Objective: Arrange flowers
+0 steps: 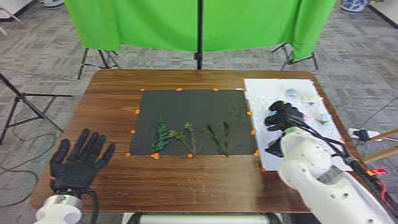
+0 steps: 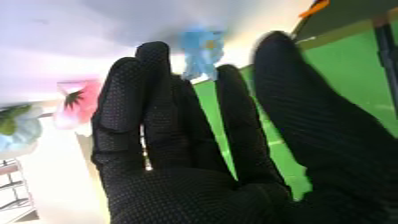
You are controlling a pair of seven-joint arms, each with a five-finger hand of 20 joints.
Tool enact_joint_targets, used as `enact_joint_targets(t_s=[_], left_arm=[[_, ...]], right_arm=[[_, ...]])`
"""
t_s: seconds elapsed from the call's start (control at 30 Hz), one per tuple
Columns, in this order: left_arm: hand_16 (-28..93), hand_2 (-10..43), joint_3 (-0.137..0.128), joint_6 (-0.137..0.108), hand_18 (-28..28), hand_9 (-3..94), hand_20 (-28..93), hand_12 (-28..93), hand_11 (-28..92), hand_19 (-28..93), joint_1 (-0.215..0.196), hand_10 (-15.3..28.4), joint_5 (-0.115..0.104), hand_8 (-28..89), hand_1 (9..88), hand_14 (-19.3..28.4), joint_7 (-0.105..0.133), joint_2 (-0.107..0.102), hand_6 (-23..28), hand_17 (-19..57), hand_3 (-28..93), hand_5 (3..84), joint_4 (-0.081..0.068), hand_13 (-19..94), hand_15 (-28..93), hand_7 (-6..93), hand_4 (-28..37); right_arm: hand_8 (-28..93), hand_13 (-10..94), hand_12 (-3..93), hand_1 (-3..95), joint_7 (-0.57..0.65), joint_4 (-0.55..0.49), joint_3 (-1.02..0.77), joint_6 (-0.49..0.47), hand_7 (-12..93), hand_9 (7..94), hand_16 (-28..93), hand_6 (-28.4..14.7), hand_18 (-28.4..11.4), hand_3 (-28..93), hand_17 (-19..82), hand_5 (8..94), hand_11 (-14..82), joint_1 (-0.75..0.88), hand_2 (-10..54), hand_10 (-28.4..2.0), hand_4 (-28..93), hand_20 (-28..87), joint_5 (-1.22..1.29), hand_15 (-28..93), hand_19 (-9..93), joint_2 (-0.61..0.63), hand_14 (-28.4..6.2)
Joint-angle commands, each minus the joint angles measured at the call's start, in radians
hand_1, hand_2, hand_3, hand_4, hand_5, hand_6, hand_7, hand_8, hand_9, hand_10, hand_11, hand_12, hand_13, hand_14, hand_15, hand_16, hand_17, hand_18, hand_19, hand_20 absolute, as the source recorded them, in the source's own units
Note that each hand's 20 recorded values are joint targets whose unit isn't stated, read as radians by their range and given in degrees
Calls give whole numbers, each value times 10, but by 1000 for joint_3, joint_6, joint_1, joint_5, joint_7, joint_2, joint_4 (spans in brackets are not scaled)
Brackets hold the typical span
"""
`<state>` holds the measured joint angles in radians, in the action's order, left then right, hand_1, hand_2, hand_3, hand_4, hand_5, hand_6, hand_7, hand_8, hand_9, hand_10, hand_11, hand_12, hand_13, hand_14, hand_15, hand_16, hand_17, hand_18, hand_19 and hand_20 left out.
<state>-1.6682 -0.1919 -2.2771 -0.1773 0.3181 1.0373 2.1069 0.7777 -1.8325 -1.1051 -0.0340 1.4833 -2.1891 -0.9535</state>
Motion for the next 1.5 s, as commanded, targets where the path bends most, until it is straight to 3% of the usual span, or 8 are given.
enact_joint_targets(t_s=[0.03, 0.1, 0.2, 0.33, 0.87, 1.23, 1.33, 1.5], left_arm=[[-58, 141, 5, -10, 151, 400, 188, 124, 272, 393, -5, 152, -5, -119, 292, 151, -14, 8, 66, -48, 733, 426, -7, 326, 430, 208, -283], [-58, 141, 5, -13, 151, 401, 188, 124, 273, 392, -4, 151, -3, -118, 292, 152, -16, 8, 66, -47, 733, 426, -6, 327, 431, 208, -283], [-58, 142, 3, -12, 151, 401, 188, 124, 272, 392, -5, 152, -3, -119, 292, 153, -17, 7, 66, -48, 733, 427, -6, 326, 432, 208, -283], [-58, 142, 3, -9, 151, 401, 188, 124, 273, 391, -11, 152, -5, -119, 292, 152, -15, 4, 66, -47, 733, 427, -4, 327, 432, 210, -283], [-58, 141, -5, -19, 151, 401, 188, 124, 273, 392, -29, 152, -11, -119, 292, 152, 0, -2, 66, -47, 734, 426, 6, 326, 431, 209, -283], [-58, 139, 32, -23, 151, 400, 188, 124, 271, 392, -4, 152, -15, -119, 291, 152, 8, -23, 66, -48, 736, 426, 1, 326, 432, 210, -283], [-58, 139, 34, -25, 151, 400, 187, 124, 272, 392, -5, 151, -33, -119, 291, 152, 9, -33, 66, -47, 735, 426, 4, 326, 432, 209, -283], [-59, 139, 47, -34, 151, 400, 187, 123, 272, 392, 19, 151, -25, -119, 291, 151, 14, -56, 66, -47, 734, 426, -3, 325, 430, 209, -283]], right_arm=[[-120, 488, 199, 607, 84, 41, 3, -66, 233, 496, 300, -38, -229, 731, 318, 533, 206, -9, -95, -191, -281, 386, -11, 521, 840, -28, -122], [-123, 543, 237, 643, 95, 43, 7, -39, 255, 558, 384, -21, -224, 693, 339, 587, 265, -3, -95, -175, -282, 409, -9, 532, 859, -27, -88], [55, 602, 442, 655, 88, 45, 14, 5, 308, 674, 444, -27, -217, 674, 361, 637, 192, 6, -95, -134, -282, 427, -31, 541, 868, -22, -74], [100, 641, 494, 653, 72, 45, 30, 63, 366, 737, 457, -17, -217, 676, 369, 674, 194, 0, -95, -121, -282, 429, -63, 538, 868, -15, -68], [140, 685, 518, 637, -67, -101, 146, 201, 428, 777, 487, -5, -220, 720, 391, 694, 212, -157, -95, -110, -258, 430, -27, 534, 881, -60, -57], [145, 687, 520, 635, -225, 50, 473, 131, 425, 779, 492, -3, -218, 720, 394, 697, 211, -431, -95, -109, -255, 428, 48, 534, 885, -275, -59], [145, 688, 521, 634, -198, 33, 526, 100, 425, 780, 492, -4, -220, 721, 394, 697, 211, -438, -95, -110, -253, 427, 128, 533, 885, -315, -59], [145, 691, 519, 633, -206, 63, 637, 101, 425, 782, 488, -3, -224, 721, 398, 698, 212, -500, -95, -112, -251, 424, 129, 535, 888, -357, -59]])
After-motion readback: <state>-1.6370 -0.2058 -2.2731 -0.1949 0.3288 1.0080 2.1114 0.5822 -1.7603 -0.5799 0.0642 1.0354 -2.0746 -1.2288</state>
